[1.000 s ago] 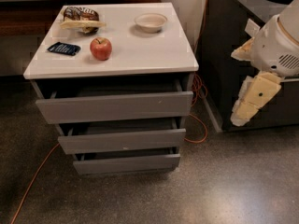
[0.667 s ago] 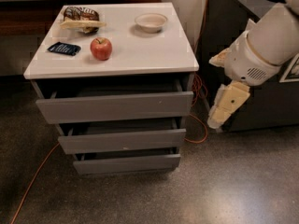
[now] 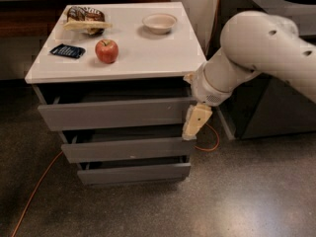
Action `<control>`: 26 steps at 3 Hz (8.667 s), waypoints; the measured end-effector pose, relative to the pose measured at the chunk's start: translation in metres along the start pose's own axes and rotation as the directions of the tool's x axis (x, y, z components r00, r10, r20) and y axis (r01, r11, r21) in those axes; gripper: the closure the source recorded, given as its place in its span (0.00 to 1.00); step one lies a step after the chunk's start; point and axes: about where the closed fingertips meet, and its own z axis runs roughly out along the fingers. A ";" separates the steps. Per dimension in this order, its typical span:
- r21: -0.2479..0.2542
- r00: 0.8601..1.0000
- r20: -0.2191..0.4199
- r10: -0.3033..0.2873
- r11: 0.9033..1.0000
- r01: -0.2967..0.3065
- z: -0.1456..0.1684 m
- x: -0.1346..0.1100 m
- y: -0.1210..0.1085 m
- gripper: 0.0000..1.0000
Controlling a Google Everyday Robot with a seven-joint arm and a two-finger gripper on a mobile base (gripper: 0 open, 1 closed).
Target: Place apple into top drawer
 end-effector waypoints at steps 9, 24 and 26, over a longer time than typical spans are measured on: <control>-0.008 0.996 -0.041 -0.077 0.997 0.077 0.224 -0.025 -0.083 0.49; -0.271 0.918 0.171 0.358 0.913 -0.305 0.125 0.013 -0.025 0.48; -0.319 0.897 0.168 0.408 0.884 -0.342 0.122 0.008 -0.024 0.99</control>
Offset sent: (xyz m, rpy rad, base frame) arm 0.0820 0.0636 -0.1161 -0.1006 -0.0603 0.0643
